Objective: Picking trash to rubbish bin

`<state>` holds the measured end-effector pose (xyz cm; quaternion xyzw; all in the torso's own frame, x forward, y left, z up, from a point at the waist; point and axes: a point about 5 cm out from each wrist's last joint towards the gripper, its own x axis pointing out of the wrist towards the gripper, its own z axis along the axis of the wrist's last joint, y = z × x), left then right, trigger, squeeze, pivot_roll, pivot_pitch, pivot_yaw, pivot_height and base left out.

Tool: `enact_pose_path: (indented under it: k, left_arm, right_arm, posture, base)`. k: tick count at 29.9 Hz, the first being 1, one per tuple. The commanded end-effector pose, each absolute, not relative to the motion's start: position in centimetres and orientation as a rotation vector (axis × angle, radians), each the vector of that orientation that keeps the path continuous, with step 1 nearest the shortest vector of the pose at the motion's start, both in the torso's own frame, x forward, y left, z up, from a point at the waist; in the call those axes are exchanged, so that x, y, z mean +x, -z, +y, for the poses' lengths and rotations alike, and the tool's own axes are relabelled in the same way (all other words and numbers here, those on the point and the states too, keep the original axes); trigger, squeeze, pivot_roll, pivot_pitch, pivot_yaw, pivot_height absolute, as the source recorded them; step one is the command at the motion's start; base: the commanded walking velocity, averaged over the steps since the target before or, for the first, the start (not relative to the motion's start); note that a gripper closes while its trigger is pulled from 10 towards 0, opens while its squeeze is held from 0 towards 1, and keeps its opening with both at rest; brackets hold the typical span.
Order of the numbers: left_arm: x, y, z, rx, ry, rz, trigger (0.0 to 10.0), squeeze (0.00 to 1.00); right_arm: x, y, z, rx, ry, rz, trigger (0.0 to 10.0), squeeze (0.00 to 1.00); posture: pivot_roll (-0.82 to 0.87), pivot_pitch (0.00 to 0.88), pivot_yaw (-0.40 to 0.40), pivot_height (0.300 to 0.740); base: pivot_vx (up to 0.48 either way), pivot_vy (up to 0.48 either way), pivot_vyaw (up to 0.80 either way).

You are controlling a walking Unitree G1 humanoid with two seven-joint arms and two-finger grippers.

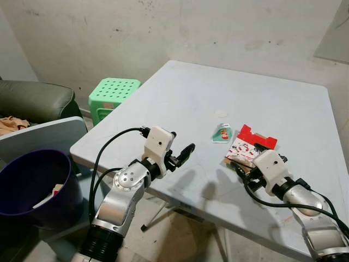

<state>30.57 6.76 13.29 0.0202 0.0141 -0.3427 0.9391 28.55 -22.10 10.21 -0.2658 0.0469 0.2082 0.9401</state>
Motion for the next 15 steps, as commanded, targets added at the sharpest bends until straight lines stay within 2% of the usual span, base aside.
enact_pose_path:
  k: [1,15]
  left_arm:
    - [30.5,-13.8,6.6,0.056,0.72,0.014,10.0,0.0]
    - [30.4,-13.7,6.5,0.057,0.718,0.015,10.0,0.0]
  right_arm:
    - [28.6,-10.0,-22.3,-0.561,-0.457,0.127,10.0,0.0]
    - [28.0,-8.9,-22.6,-0.552,-0.546,0.182,10.0,0.0]
  posture:
    - [0.01,0.015,0.013,0.74]
    - [0.01,0.009,0.006,0.74]
  base:
    - [0.0,0.0,0.0]
    - [0.0,0.0,0.0]
